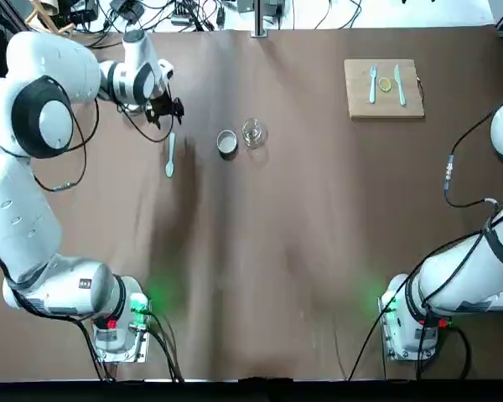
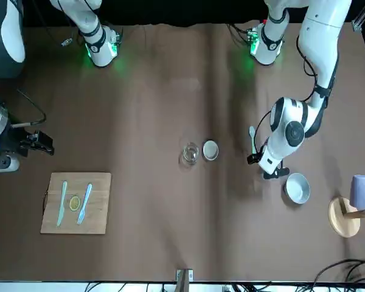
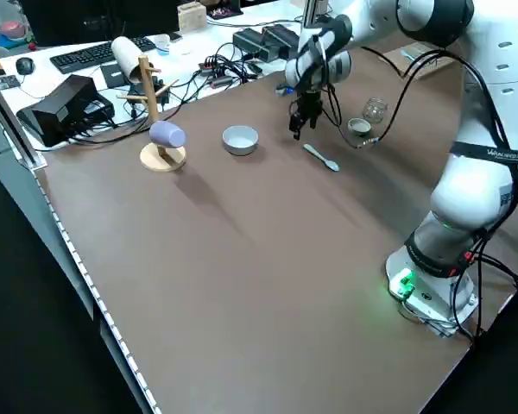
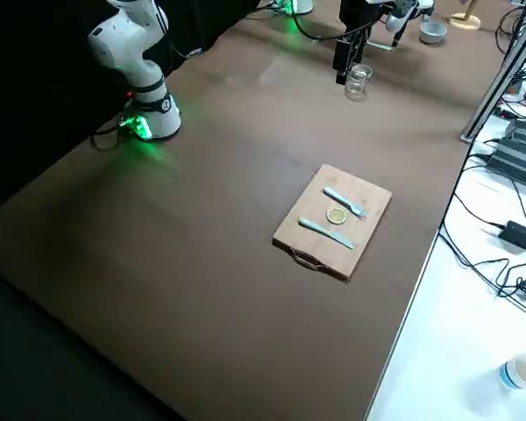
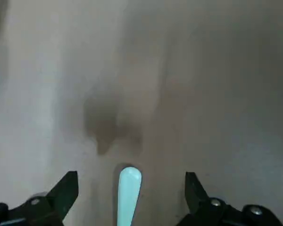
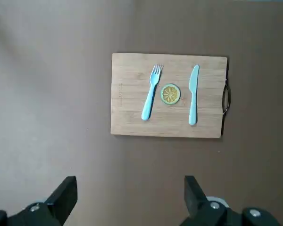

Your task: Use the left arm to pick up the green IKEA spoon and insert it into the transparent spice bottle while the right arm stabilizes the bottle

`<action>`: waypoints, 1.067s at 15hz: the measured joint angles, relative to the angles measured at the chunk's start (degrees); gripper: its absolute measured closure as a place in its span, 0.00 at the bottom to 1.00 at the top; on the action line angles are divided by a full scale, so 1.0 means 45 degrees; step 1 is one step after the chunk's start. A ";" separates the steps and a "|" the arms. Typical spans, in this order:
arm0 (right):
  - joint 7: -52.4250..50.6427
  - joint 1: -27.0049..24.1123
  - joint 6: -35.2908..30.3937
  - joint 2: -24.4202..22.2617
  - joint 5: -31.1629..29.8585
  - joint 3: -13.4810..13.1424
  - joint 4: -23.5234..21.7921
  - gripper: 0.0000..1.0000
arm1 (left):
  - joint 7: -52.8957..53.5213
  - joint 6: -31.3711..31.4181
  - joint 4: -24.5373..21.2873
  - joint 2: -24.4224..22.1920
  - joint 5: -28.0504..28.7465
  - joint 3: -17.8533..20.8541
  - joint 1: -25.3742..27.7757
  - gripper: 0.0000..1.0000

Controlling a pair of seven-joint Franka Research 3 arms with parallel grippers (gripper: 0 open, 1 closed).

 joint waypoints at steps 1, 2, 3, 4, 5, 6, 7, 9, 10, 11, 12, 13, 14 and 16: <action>0.0000 0.0000 -0.0001 0.0001 0.0000 0.0000 0.0000 0.00 | 0.0000 0.0461 -0.0369 0.0000 0.0000 0.0000 -0.0002 0.01; 0.0000 0.0000 -0.0002 0.0003 0.0000 0.0000 -0.0001 0.00 | -0.0001 0.0722 -0.0605 -0.0001 0.0000 -0.0001 -0.0006 0.02; 0.0000 0.0001 -0.0003 0.0009 0.0000 0.0000 -0.0001 0.00 | 0.0000 0.0813 -0.0727 -0.0002 0.0000 -0.0003 -0.0013 0.03; 0.0000 0.0001 -0.0003 0.0015 0.0000 0.0000 -0.0002 0.00 | -0.0001 0.0822 -0.0785 -0.0003 0.0000 -0.0005 -0.0020 0.04; 0.0000 0.0001 -0.0004 0.0020 0.0000 0.0000 -0.0002 0.00 | -0.0001 0.0822 -0.0826 -0.0004 0.0000 -0.0008 -0.0027 0.11; 0.0000 0.0001 -0.0004 0.0026 0.0000 0.0000 -0.0002 0.00 | -0.0001 0.0822 -0.0877 -0.0004 0.0001 -0.0011 -0.0031 0.12; 0.0000 0.0002 -0.0004 0.0031 0.0000 0.0000 -0.0002 0.00 | -0.0001 0.0822 -0.0924 -0.0003 0.0001 -0.0014 -0.0031 0.13; 0.0000 0.0010 -0.0004 0.0037 0.0000 0.0000 -0.0002 0.00 | -0.0001 0.0822 -0.0999 -0.0003 0.0001 -0.0017 -0.0037 0.30; 0.0000 0.0016 -0.0004 0.0041 0.0000 0.0000 -0.0001 0.00 | 0.0000 0.0822 -0.1103 -0.0001 0.0002 -0.0026 -0.0107 0.44; 0.0000 0.0018 -0.0004 0.0044 0.0000 0.0000 -0.0002 0.00 | -0.0001 0.0822 -0.1132 -0.0002 0.0002 -0.0026 -0.0145 0.45; 0.0000 0.0019 -0.0004 0.0049 0.0000 0.0000 -0.0002 0.00 | -0.0001 0.0821 -0.1133 -0.0015 0.0025 -0.0015 -0.0149 0.52; 0.0000 0.0019 -0.0004 0.0055 0.0000 0.0000 -0.0002 0.00 | -0.0001 0.0800 -0.1136 -0.0049 0.0059 0.0020 -0.0144 0.62; 0.0000 0.0023 -0.0004 0.0062 0.0000 0.0000 -0.0002 0.00 | 0.0000 0.0797 -0.1137 -0.0060 0.0064 0.0037 -0.0141 0.70; 0.0000 0.0034 -0.0005 0.0072 0.0000 0.0000 -0.0002 0.00 | 0.0000 0.0796 -0.1139 -0.0063 0.0068 0.0039 -0.0141 0.72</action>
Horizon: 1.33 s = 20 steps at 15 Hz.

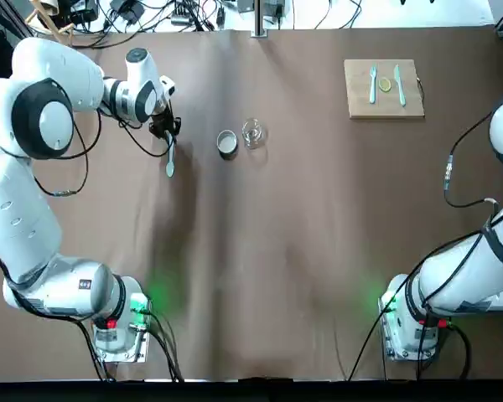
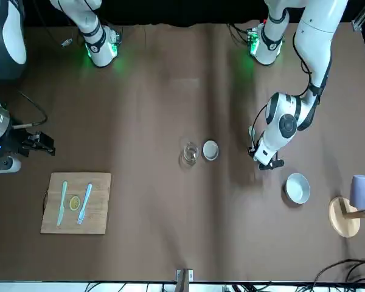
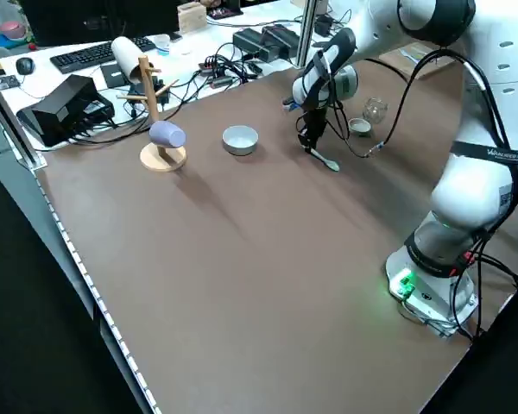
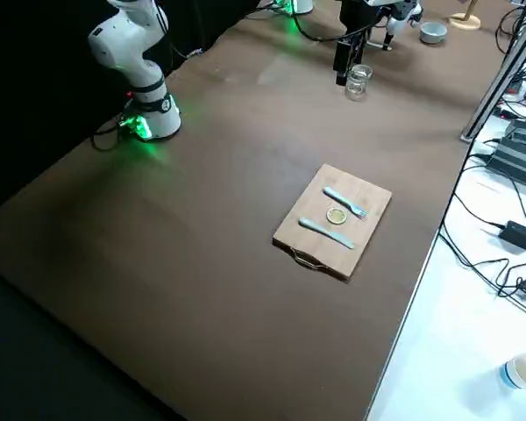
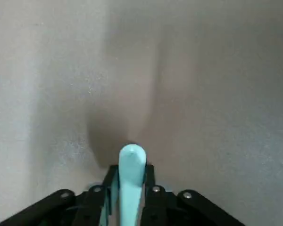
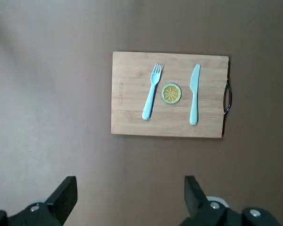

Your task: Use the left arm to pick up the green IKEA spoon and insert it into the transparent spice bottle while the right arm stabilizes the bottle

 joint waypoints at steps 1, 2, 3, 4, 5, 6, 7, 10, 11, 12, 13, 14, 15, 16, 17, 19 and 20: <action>0.0000 0.0007 0.0000 0.0003 0.0000 0.0000 0.0000 0.00 | 0.0002 -0.0006 -0.0003 -0.0011 0.0003 -0.0001 -0.0001 0.76; 0.0000 0.0016 0.0000 0.0004 0.0000 0.0000 0.0000 0.00 | 0.0006 -0.0005 -0.0003 -0.0015 0.0004 -0.0004 -0.0001 0.76; 0.0000 0.0024 0.0000 0.0006 0.0000 0.0000 0.0000 0.00 | 0.0013 0.0002 0.0001 -0.0020 0.0004 -0.0009 -0.0001 0.76; 0.0000 0.0030 0.0000 0.0006 0.0000 0.0000 0.0000 0.00 | 0.0017 0.0009 0.0034 -0.0030 0.0004 -0.0020 -0.0002 0.76; 0.0000 0.0034 0.0000 0.0007 0.0000 0.0000 0.0000 0.00 | 0.0026 0.0006 0.0126 -0.0058 0.0004 -0.0031 -0.0006 0.76; 0.0000 0.0035 0.0000 0.0007 0.0000 0.0000 0.0000 0.00 | 0.0071 -0.0044 0.0244 -0.0132 0.0170 -0.0033 -0.0007 0.76; 0.0000 0.0035 0.0000 0.0007 0.0000 0.0000 0.0000 0.00 | 0.0075 -0.0199 0.0406 -0.0264 0.0494 -0.0033 0.0008 0.76; 0.0000 0.0036 0.0000 0.0008 0.0000 0.0000 0.0000 0.00 | 0.0082 -0.1478 0.1240 -0.0885 0.0999 -0.0033 0.0078 0.76; 0.0000 0.0036 0.0000 0.0008 0.0000 0.0000 0.0000 0.00 | 0.0103 -0.2035 0.1643 -0.1074 0.1030 -0.0037 0.0079 0.76; 0.0000 0.0036 0.0000 0.0008 0.0000 0.0000 0.0000 0.00 | 0.0153 -0.2588 0.2096 -0.1221 0.1050 -0.0052 0.0068 0.76; 0.0000 0.0036 0.0000 0.0008 0.0000 0.0000 0.0000 0.00 | 0.0197 -0.3029 0.2540 -0.1318 0.1063 -0.0085 0.0049 0.76; 0.0000 0.0036 0.0000 0.0008 0.0000 0.0000 0.0000 0.00 | 0.0227 -0.3249 0.2916 -0.1359 0.1066 -0.0175 0.0037 0.76; 0.0000 0.0037 0.0000 0.0009 0.0000 0.0000 0.0000 0.00 | 0.0233 -0.3337 0.3256 -0.1361 0.1066 -0.0321 0.0023 0.76; 0.0000 0.0036 0.0000 0.0009 0.0000 -0.0001 0.0000 0.00 | 0.0233 -0.3375 0.3507 -0.1351 0.1067 -0.0465 -0.0008 0.76; 0.0000 0.0036 0.0000 0.0009 0.0000 0.0000 0.0000 0.00 | 0.0233 -0.3393 0.3698 -0.1335 0.1068 -0.0597 -0.0068 0.76; 0.0000 0.0041 0.0000 0.0016 0.0013 0.0001 0.0000 0.00 | 0.0246 -0.3395 0.4000 -0.1283 0.1075 -0.0826 -0.0178 0.76; -0.0003 0.0076 0.0000 0.0023 0.0020 0.0006 0.0000 0.00 | 0.0316 -0.3395 0.4181 -0.1264 0.1080 -0.0933 -0.0203 0.76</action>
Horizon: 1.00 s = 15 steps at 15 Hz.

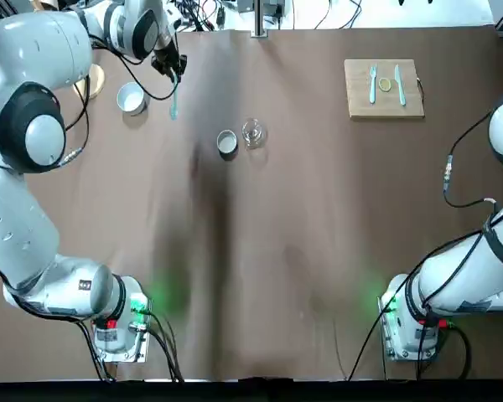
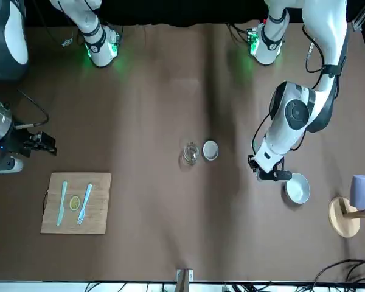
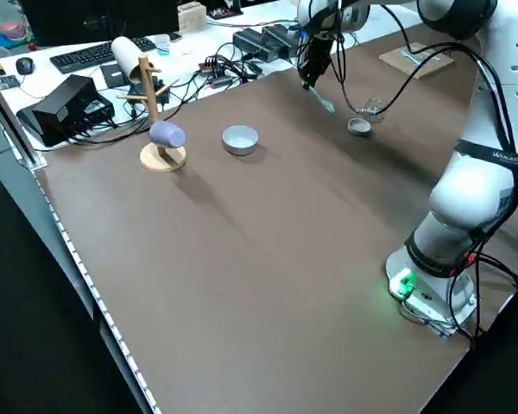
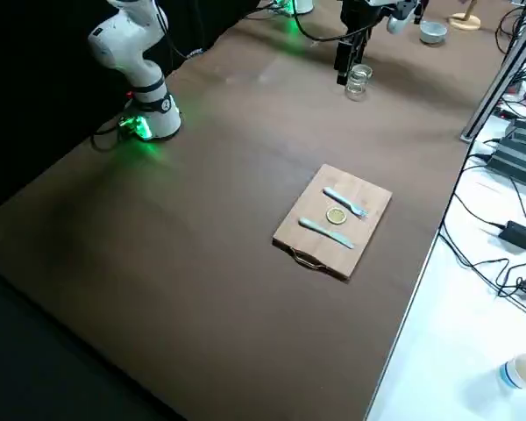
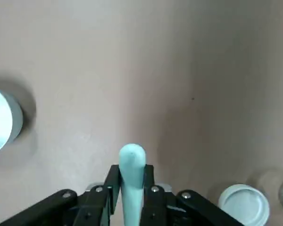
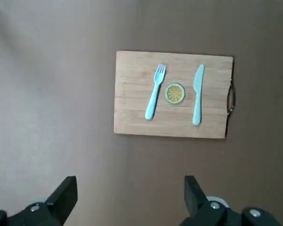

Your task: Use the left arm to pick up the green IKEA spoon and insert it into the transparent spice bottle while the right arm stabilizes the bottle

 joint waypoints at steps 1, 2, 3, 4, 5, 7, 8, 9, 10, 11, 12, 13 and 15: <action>-0.0004 0.0094 0.0000 0.0008 0.0005 0.0010 0.0000 0.00 | 0.0110 0.0000 0.0176 0.0009 0.0003 -0.0102 -0.0005 0.76; -0.0003 0.0233 0.0000 0.0018 0.0005 0.0020 0.0000 0.00 | 0.0250 -0.0002 0.0332 0.0010 0.0003 -0.0198 -0.0004 0.76; 0.0000 0.0521 0.0001 0.0097 0.0006 0.0031 -0.0006 0.00 | 0.0587 -0.0012 0.0485 0.0028 0.0004 -0.0370 -0.0006 0.76; 0.0003 0.0633 0.0002 0.0194 0.0006 0.0035 -0.0009 0.00 | 0.0734 -0.0012 0.0569 0.0078 0.0004 -0.0440 -0.0006 0.76; 0.0003 0.0707 0.0015 0.0331 0.0034 0.0038 -0.0015 0.00 | 0.0814 -0.0012 0.0681 0.0170 0.0004 -0.0507 -0.0006 0.76; 0.0003 0.0793 0.0079 0.0640 0.0215 0.0051 -0.0016 0.00 | 0.1157 -0.0012 0.0880 0.0402 0.0007 -0.0636 -0.0009 0.76; 0.0003 0.0818 0.0103 0.0775 0.0315 0.0054 -0.0016 0.00 | 0.1473 -0.0014 0.0927 0.0504 0.0007 -0.0671 -0.0008 0.76; 0.0003 0.0825 0.0116 0.0885 0.0479 0.0053 -0.0016 0.00 | 0.1679 -0.0014 0.0959 0.0603 0.0006 -0.0677 -0.0004 0.76; 0.0003 0.0825 0.0127 0.0957 0.0636 0.0053 -0.0016 0.00 | 0.1816 -0.0015 0.0988 0.0688 0.0006 -0.0676 0.0014 0.76; 0.0003 0.0826 0.0128 0.0998 0.0801 0.0053 -0.0015 0.00 | 0.1885 -0.0015 0.1014 0.0754 0.0006 -0.0675 0.0032 0.76; 0.0002 0.0836 0.0127 0.1025 0.0984 0.0055 -0.0015 0.00 | 0.1915 -0.0014 0.1052 0.0815 0.0006 -0.0676 0.0034 0.76; 0.0000 0.0871 0.0124 0.1074 0.1187 0.0061 -0.0014 0.00 | 0.1941 -0.0014 0.1091 0.0879 0.0006 -0.0678 0.0023 0.76; 0.0000 0.1011 0.0118 0.1296 0.1844 0.0067 -0.0022 0.00 | 0.1946 -0.0014 0.1235 0.1052 0.0005 -0.0699 0.0008 0.76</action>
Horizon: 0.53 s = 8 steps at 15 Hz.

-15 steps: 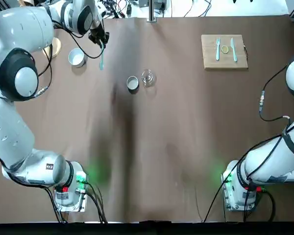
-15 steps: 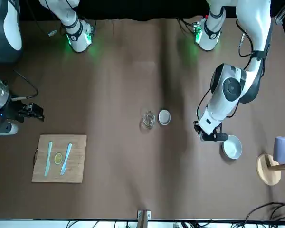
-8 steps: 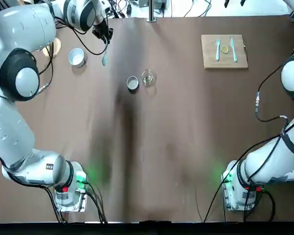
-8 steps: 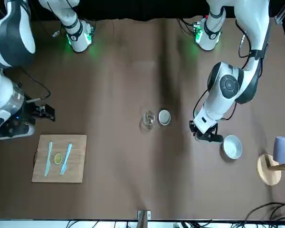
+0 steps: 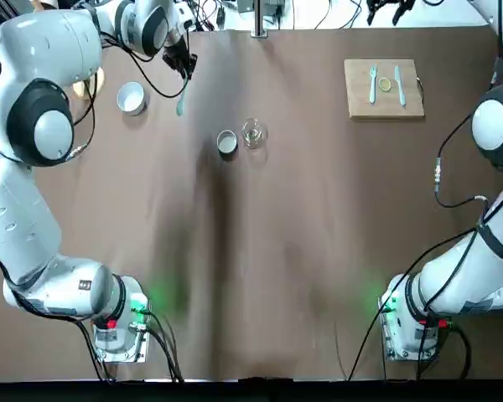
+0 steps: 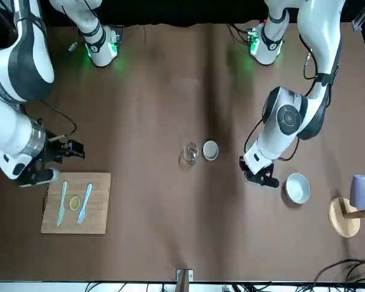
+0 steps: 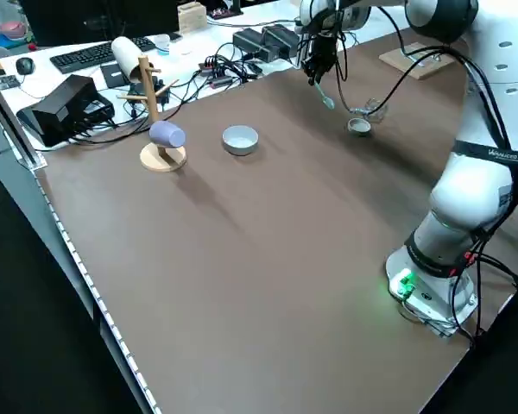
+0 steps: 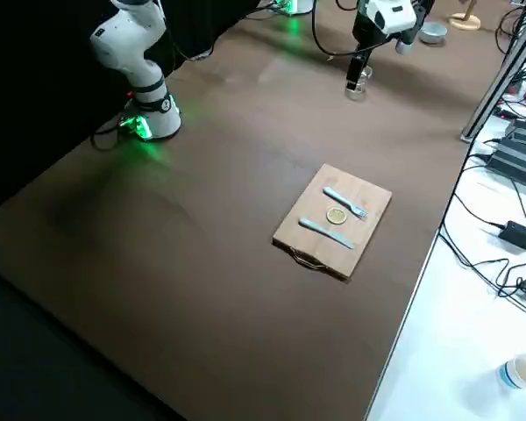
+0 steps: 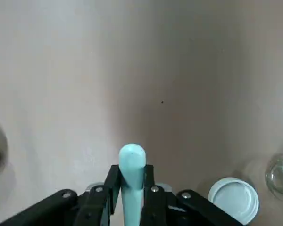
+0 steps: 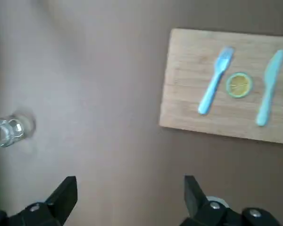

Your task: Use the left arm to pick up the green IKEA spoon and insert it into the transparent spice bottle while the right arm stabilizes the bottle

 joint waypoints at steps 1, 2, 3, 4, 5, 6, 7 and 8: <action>-0.0013 0.0078 -0.0002 0.0170 0.0474 0.0007 -0.0007 0.00 | 0.0000 0.0000 0.0124 0.0101 0.0000 -0.0010 -0.0003 0.76; -0.0104 0.0148 0.0002 0.0396 0.1106 0.0013 -0.0017 0.00 | 0.0004 0.0000 0.0228 0.0188 0.0000 -0.0013 -0.0003 0.76; -0.0257 0.0199 0.0012 0.0647 0.1840 0.0018 -0.0026 0.00 | 0.0069 0.0000 0.0299 0.0254 0.0000 -0.0013 -0.0001 0.76; -0.0293 0.0224 0.0047 0.0934 0.2670 0.0017 -0.0029 0.00 | 0.0353 -0.0012 0.0340 0.0300 0.0001 -0.0013 0.0001 0.76; -0.0217 0.0244 0.0072 0.1236 0.3427 0.0018 -0.0038 0.00 | 0.1053 -0.0086 0.0368 0.0326 0.0001 -0.0014 0.0000 0.76; 0.0151 0.0274 0.0117 0.1558 0.4087 0.0014 -0.0049 0.00 | 0.1911 -0.0185 0.0410 0.0337 -0.0015 -0.0014 0.0013 0.76; 0.0577 0.0335 0.0203 0.1894 0.4698 0.0017 -0.0061 0.00 | 0.2679 -0.0273 0.0485 0.0341 -0.0107 -0.0013 0.0041 0.76; 0.0821 0.0440 0.0262 0.2220 0.5165 0.0020 -0.0067 0.00 | 0.3307 -0.0430 0.0586 0.0343 -0.0303 -0.0012 0.0078 0.76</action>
